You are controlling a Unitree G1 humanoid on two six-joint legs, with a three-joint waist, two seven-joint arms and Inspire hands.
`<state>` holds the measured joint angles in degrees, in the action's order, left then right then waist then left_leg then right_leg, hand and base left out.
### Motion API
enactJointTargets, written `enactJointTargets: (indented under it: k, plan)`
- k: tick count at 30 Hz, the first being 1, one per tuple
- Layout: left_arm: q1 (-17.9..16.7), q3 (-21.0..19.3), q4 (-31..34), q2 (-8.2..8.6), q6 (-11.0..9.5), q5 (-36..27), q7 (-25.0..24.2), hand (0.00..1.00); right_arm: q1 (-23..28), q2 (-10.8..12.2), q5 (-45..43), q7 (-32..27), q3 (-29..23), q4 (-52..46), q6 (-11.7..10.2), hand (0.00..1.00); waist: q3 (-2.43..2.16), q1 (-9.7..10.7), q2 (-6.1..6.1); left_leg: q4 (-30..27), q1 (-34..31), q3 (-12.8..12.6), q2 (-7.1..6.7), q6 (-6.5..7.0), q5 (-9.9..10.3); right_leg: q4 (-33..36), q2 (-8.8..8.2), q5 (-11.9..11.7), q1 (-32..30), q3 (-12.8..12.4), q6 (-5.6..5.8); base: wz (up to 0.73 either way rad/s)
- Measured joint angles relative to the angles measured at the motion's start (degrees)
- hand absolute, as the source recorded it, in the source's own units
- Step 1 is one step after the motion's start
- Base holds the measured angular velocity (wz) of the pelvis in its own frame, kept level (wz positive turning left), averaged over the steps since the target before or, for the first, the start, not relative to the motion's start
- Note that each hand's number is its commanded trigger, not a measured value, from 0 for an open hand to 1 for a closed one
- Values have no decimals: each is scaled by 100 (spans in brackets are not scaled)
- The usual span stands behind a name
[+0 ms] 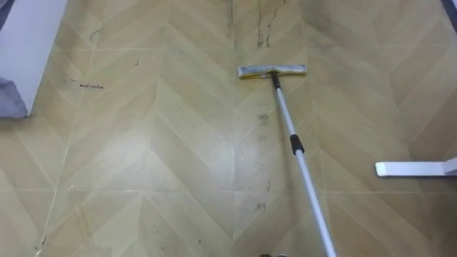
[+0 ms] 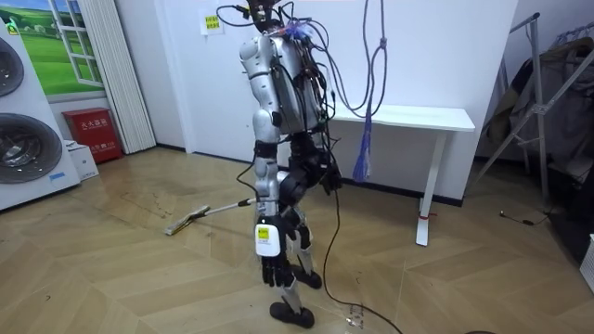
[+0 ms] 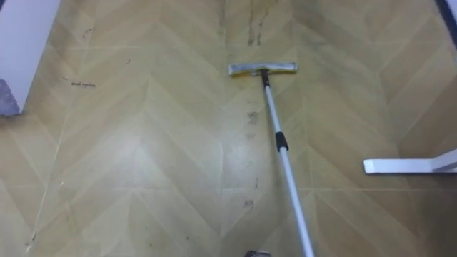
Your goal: Mop floor
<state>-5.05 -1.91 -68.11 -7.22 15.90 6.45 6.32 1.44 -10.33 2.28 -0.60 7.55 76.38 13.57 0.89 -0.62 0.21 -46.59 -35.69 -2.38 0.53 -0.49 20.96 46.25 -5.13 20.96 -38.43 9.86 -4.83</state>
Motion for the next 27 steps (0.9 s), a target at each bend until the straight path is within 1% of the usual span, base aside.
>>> enactJointTargets:
  k: [1,2,3,4,5,6,7,8,9,10,11,12,13,14,15,16,17,18,19,20,21,22,23,24,25,26,27]
  plan:
    - [3,38,3,2,-14,-139,42,0,4,-17,86,-18,69,0,-42,100,-4,-18,0,-330,-279,20,22,-25,27,265,-13,112,-202,38,-99,6]
    - [2,89,6,-7,-32,-248,72,0,5,-21,149,-27,131,-1,-80,100,-7,-18,-4,-486,-396,24,32,-29,28,366,-22,153,-290,52,-113,11]
    - [-1,211,6,-14,-51,-431,103,0,19,-29,257,-49,243,0,-146,100,-24,-32,6,-828,-620,61,74,-35,29,561,-17,241,-433,101,-123,8]
    - [-8,316,2,-12,-57,-561,107,0,21,-35,287,-54,252,8,-167,100,-34,-94,25,-1272,-880,133,118,-103,-15,759,16,339,-549,137,-144,0]
    - [-16,352,0,-12,-68,-660,120,0,16,-38,295,-54,253,28,-171,100,-34,-140,21,-1570,-1013,171,144,-198,-92,872,28,394,-588,142,-176,-14]
    - [-103,525,-2,-13,-114,-965,205,0,-27,-57,299,-52,268,99,-171,100,-35,-233,24,-2327,-1352,233,191,-253,-451,1112,52,517,-627,159,-246,-32]
    - [-188,635,-2,-5,-133,-1182,243,0,-130,-90,277,-46,273,163,-165,100,-34,-343,-43,-3050,-1697,268,172,-215,-1071,1324,58,624,-639,144,-321,-40]
    - [-225,712,-3,-6,-142,-1311,275,0,-214,-109,263,-39,271,211,-133,100,-68,-411,-4,-3433,-1889,257,176,-223,-1560,1391,70,639,-640,123,-336,-53]
    - [-248,789,-55,13,-175,-1521,319,0,-448,-169,181,-25,239,306,-52,100,-44,-534,-55,-4193,-2281,184,181,-282,-2212,1461,117,649,-660,70,-354,-64]
    - [-243,789,-62,19,-229,-1603,325,0,-821,-219,14,11,171,383,43,100,-32,-663,-75,-4878,-2625,46,181,-251,-2339,1469,108,647,-692,4,-357,-70]
    - [-236,788,-63,11,-263,-1607,329,0,-1027,-233,-42,25,169,401,71,100,-23,-725,-97,-5094,-2768,-32,179,-234,-2317,1464,95,647,-719,-53,-357,-80]
    - [-209,789,-55,-7,-353,-1727,364,0,-1444,-264,-21,73,231,423,69,100,41,-844,-202,-5211,-2946,-156,181,-173,-2242,1451,15,649,-770,-159,-353,-79]
    - [-183,790,-48,-5,-430,-1818,393,0,-1748,-311,89,102,340,484,-15,100,93,-913,-275,-4900,-2969,-183,179,-57,-2042,1410,-107,675,-782,-181,-300,-71]
    - [-171,798,-61,-1,-464,-1814,395,0,-1847,-340,201,119,449,492,-55,100,94,-952,-275,-4544,-2899,-178,167,-42,-1903,1386,-172,707,-767,-162,-239,-37]
    - [-147,884,-90,-18,-505,-1794,390,0,-1971,-438,272,62,651,507,-106,100,76,-989,-248,-3380,-2594,-162,132,-36,-1650,1334,-266,758,-722,-94,-137,5]
    - [-122,888,-120,-40,-512,-1795,337,0,-1980,-579,393,160,699,473,-131,100,22,-974,-139,-2018,-2153,-93,97,22,-1419,1301,-358,803,-656,84,-38,22]
    - [-108,885,-132,-61,-504,-1798,300,0,-1987,-628,452,206,698,467,-130,100,-25,-971,-65,-1450,-1971,-71,93,47,-1309,1296,-379,811,-642,168,26,43]
    - [-44,884,-133,-138,-487,-1794,227,0,-1919,-672,581,220,690,470,-127,100,-58,-922,-23,-789,-1690,-50,75,164,-783,1349,-430,825,-677,207,125,67]
    - [113,893,-144,-203,-468,-1795,158,0,-1793,-749,787,245,676,479,-150,100,-66,-820,51,-724,-1723,-112,5,317,-514,1364,-578,861,-664,287,246,77]
    - [170,889,-176,-213,-468,-1792,129,0,-1718,-784,854,266,668,492,-153,100,-76,-779,53,-709,-1734,-182,-8,367,-466,1347,-651,873,-631,316,323,94]
    - [235,887,-179,-214,-462,-1732,63,0,-1508,-850,903,315,619,595,-160,100,-91,-690,68,-681,-1667,-302,-97,490,-378,1330,-798,827,-508,311,479,95]
    - [261,887,-178,-180,-481,-1687,40,0,-1234,-944,959,302,615,730,-153,100,-129,-619,132,-728,-1592,-373,-214,691,-240,1410,-839,805,-409,128,569,92]
    - [292,889,-177,-168,-484,-1690,41,0,-1095,-986,1008,272,622,775,-151,100,-121,-594,158,-770,-1552,-409,-272,746,-132,1629,-834,771,-475,-47,570,72]
    - [349,888,-167,-149,-478,-1687,57,0,-815,-1045,1123,167,639,812,-150,100,-80,-571,244,-940,-1514,-404,-372,847,77,2380,-817,281,-815,-377,528,33]
    - [335,880,-102,-169,-472,-1672,113,0,-506,-988,1186,82,636,791,-145,100,-72,-568,290,-1087,-1443,-387,-431,906,301,3008,-675,-278,-1238,-766,516,16]
    - [316,889,-63,-186,-463,-1649,145,0,-379,-933,1229,59,645,766,-135,100,-63,-564,320,-1143,-1407,-379,-430,921,405,3231,-578,-354,-1412,-867,535,0]
    - [295,889,-15,-202,-467,-1610,201,0,-181,-806,1347,48,643,717,-107,100,-43,-482,383,-1197,-1342,-346,-433,943,540,3364,-462,-348,-1751,-924,562,7]
